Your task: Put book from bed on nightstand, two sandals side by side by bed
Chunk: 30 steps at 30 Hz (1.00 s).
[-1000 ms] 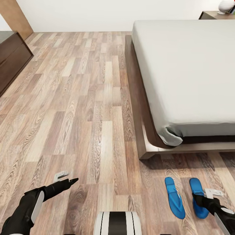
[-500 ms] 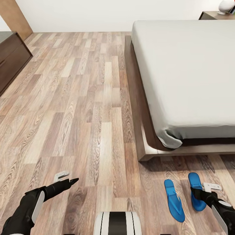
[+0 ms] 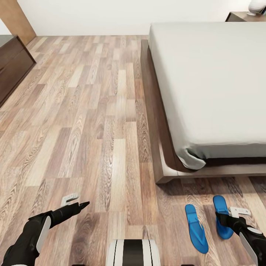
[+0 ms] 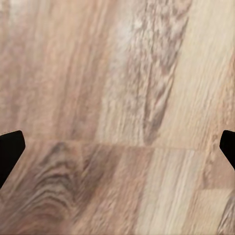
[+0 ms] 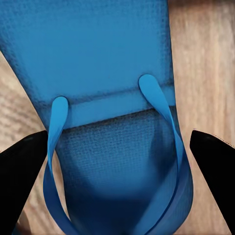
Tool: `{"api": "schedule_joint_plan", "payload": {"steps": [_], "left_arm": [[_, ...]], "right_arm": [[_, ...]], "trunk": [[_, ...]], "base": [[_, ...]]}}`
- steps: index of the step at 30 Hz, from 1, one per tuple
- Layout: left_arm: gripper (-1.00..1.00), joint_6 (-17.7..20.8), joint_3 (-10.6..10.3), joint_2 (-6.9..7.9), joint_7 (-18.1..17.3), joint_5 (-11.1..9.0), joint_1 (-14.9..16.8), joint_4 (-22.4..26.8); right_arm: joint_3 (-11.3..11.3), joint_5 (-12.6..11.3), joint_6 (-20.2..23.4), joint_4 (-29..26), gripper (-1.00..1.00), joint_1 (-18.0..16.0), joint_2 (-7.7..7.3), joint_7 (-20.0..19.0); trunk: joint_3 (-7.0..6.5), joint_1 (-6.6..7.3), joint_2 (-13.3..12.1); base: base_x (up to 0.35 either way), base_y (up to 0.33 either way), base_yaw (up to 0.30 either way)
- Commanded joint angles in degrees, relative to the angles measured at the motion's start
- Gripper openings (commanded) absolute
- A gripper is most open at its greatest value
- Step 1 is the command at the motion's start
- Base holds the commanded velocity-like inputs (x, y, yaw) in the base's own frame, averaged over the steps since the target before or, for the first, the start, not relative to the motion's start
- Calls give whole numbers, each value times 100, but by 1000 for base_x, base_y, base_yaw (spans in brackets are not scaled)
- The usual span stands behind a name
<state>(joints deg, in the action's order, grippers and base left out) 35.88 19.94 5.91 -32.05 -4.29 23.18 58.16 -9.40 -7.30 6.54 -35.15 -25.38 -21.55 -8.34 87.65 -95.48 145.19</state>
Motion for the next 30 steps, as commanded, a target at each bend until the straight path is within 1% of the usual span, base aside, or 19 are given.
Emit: {"api": "schedule_joint_plan", "payload": {"steps": [1,13,30], "left_arm": [[100,51,9,-1,-3,-46,2,2],[100,51,6,-2,-3,-46,2,2],[100,51,10,-2,-3,-46,2,2]], "right_arm": [[-18,-62,39,-10,-100,1,1,-31],[-18,-53,49,-10,-100,1,1,-28],[-11,-45,111,-11,-100,3,1,-32]], "trunk": [[26,-1,3],[292,-32,19],[292,-32,19]], "base": [[0,0,0],[0,0,0],[0,0,0]]}}
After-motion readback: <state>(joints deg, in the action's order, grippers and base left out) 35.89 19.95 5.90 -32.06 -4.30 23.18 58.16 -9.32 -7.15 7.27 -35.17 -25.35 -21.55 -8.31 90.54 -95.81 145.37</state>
